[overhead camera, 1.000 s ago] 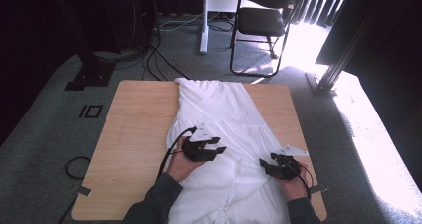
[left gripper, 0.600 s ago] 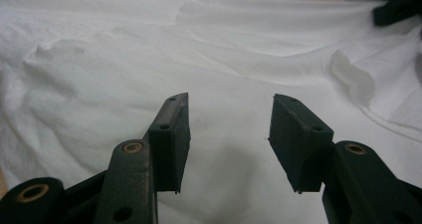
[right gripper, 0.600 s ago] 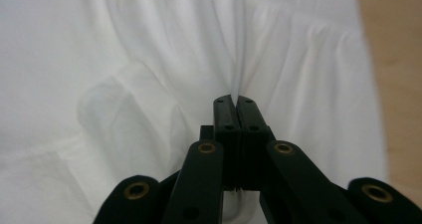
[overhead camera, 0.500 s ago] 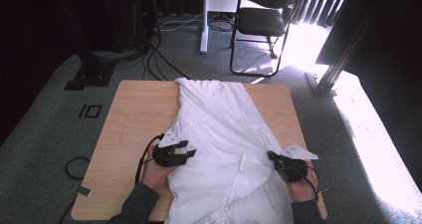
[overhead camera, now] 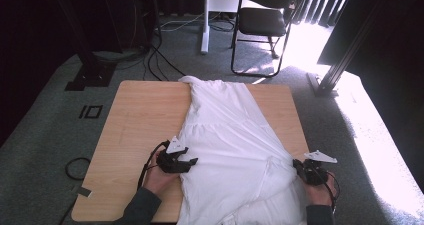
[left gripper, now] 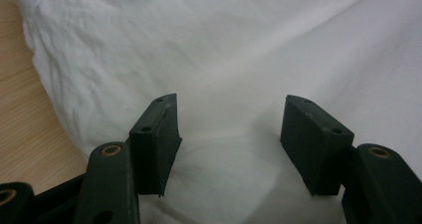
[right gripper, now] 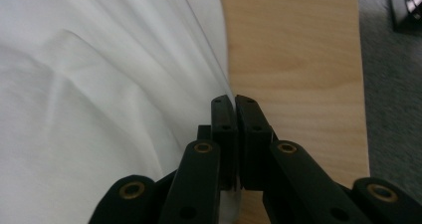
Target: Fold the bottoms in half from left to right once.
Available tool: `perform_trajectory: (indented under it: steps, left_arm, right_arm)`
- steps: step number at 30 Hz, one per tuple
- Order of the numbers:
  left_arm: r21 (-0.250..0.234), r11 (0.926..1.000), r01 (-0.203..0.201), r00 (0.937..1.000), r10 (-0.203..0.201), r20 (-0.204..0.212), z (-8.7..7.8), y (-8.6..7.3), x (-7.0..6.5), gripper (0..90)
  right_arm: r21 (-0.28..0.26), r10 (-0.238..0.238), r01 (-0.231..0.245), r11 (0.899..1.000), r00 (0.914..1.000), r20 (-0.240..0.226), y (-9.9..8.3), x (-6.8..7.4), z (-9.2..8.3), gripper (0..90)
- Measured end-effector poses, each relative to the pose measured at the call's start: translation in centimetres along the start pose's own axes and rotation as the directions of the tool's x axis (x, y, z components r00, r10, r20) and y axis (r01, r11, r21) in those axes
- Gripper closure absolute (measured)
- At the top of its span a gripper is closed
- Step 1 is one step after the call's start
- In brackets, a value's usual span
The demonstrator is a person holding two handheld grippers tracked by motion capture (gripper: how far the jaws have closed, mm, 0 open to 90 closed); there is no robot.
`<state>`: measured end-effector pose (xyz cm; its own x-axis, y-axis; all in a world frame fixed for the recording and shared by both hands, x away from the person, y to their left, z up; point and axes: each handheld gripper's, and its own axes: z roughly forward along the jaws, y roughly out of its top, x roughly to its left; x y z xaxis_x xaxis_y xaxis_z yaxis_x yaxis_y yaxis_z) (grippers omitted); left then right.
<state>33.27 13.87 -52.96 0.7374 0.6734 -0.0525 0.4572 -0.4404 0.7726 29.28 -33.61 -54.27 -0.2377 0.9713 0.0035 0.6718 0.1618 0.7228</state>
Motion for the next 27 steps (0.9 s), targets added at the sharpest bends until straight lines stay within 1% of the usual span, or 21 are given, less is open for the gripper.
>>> perform_trajectory:
  steps: [2, 3, 4, 5, 6, 7, 10, 12, 13, 14, 16, 17, 18, 19, 20, 21, 22, 23, 24, 25, 27]
  left_arm:
    - [0.000, 0.9999, 0.012, 0.9999, -0.012, 0.006, 0.0, -0.2, 0.2, 40.5]
    - [0.000, 0.9998, 0.020, 0.9998, -0.020, 0.007, 0.0, -0.3, 0.2, 40.4]
    - [0.006, 0.9997, 0.024, 0.9997, -0.024, 0.009, 0.1, -0.4, 0.3, 40.4]
    - [0.005, 0.9996, 0.029, 0.9995, -0.029, 0.009, 0.3, -0.5, 0.2, 40.3]
    - [0.005, 0.9996, 0.029, 0.9995, -0.029, 0.009, 0.3, -0.5, 0.2, 40.2]
    - [0.010, 0.9993, 0.035, 0.9993, -0.035, 0.010, 0.5, -0.6, 0.2, 39.9]
    - [0.010, 0.9990, 0.043, 0.9991, -0.043, 0.007, 0.8, -0.8, 0.1, 39.8]
    - [0.014, 0.9990, 0.043, 0.9990, -0.043, 0.010, 1.0, -0.8, 0.1, 40.5]
    - [0.019, 0.9987, 0.047, 0.9987, -0.047, 0.016, 1.3, -0.9, 0.2, 40.5]
    - [0.024, 0.9987, 0.044, 0.9990, -0.044, 0.012, 1.5, -1.0, 0.2, 44.1]
    - [0.033, 0.9987, 0.040, 0.9992, -0.040, -0.001, 1.8, -1.1, 0.2, 47.1]
    - [0.038, 0.9991, 0.021, 0.9995, -0.020, -0.023, 2.0, -0.9, 0.0, 55.7]
    - [0.038, 0.9991, 0.021, 0.9995, -0.020, -0.023, 2.0, -0.9, 0.0, 63.1]
    - [0.038, 0.9991, 0.021, 0.9995, -0.020, -0.023, 2.0, -0.9, 0.0, 63.1]
    - [0.051, 0.9987, -0.010, 0.9996, 0.012, -0.025, 2.3, -0.7, -0.4, 76.8]
    - [0.058, 0.9979, -0.030, 0.9988, 0.032, -0.036, 2.4, -0.6, -0.6, 80.2]
    - [0.057, 0.9979, -0.031, 0.9986, 0.034, -0.042, 2.4, -0.4, -0.7, 83.1]
    - [0.057, 0.9979, -0.031, 0.9986, 0.034, -0.042, 2.4, -0.4, -0.7, 84.7]
    - [0.051, 0.9981, -0.033, 0.9983, 0.035, -0.046, 2.3, -0.3, -0.8, 84.7]
    - [0.032, 0.9990, -0.030, 0.9977, 0.032, -0.061, 1.8, -0.2, -0.8, 85.9]
    - [0.025, 0.9992, -0.031, 0.9972, 0.033, -0.068, 1.4, -0.2, -0.7, 86.2]
  right_arm:
    - [0.024, 0.011, -0.011, 1.000, 0.9999, 0.014, -0.2, -0.2, 0.2, 77.8]
    - [0.023, 0.008, -0.009, 1.000, 0.9993, 0.035, -0.2, -0.2, 0.0, 70.3]
    - [0.004, 0.000, 0.000, 1.000, 0.9989, 0.046, -0.1, -0.2, -0.4, 66.9]
    - [-0.038, 0.001, 0.000, 0.999, 0.9999, 0.011, 0.1, 0.0, -1.1, 63.9]
    - [-0.038, 0.001, 0.000, 0.999, 0.9999, 0.011, 0.1, 0.0, -1.1, 63.9]
    - [-0.102, -0.003, -0.002, 0.995, 0.9986, -0.052, 0.6, 0.5, -2.1, 58.0]
    - [-0.130, -0.026, 0.011, 0.991, 0.9932, -0.113, 1.6, 1.9, -2.4, 52.6]
    - [-0.132, -0.035, 0.018, 0.991, 0.9911, -0.128, 1.8, 2.4, -2.3, 51.8]
    - [-0.132, -0.045, 0.025, 0.991, 0.9875, -0.151, 2.0, 3.1, -2.0, 50.6]
    - [-0.122, -0.066, 0.045, 0.992, 0.9824, -0.174, 2.2, 4.2, -1.3, 47.7]
    - [-0.112, -0.073, 0.053, 0.992, 0.9802, -0.184, 2.1, 4.7, -0.9, 46.6]
    - [-0.085, -0.090, 0.074, 0.994, 0.9734, -0.211, 1.9, 5.9, 0.3, 42.5]
    - [-0.085, -0.090, 0.074, 0.994, 0.9734, -0.211, 1.9, 5.9, 0.3, 42.5]
    - [-0.068, -0.094, 0.081, 0.994, 0.9731, -0.210, 1.7, 6.3, 0.7, 42.5]
    - [-0.031, -0.103, 0.099, 0.995, 0.9699, -0.221, 1.5, 6.9, 1.6, 41.1]
    - [-0.017, -0.110, 0.109, 0.994, 0.9695, -0.219, 1.4, 7.1, 1.8, 42.6]
    - [0.002, -0.124, 0.128, 0.992, 0.9698, -0.210, 1.3, 7.2, 2.1, 48.7]
    - [0.002, -0.124, 0.128, 0.992, 0.9698, -0.210, 1.3, 7.2, 2.1, 48.7]
    - [0.017, -0.136, 0.142, 0.990, 0.9697, -0.203, 1.2, 7.4, 2.1, 59.8]
    - [0.016, -0.146, 0.153, 0.988, 0.9664, -0.211, 0.9, 7.4, 1.5, 76.0]
    - [0.019, -0.153, 0.159, 0.987, 0.9732, -0.172, 0.5, 7.2, 0.5, 82.6]
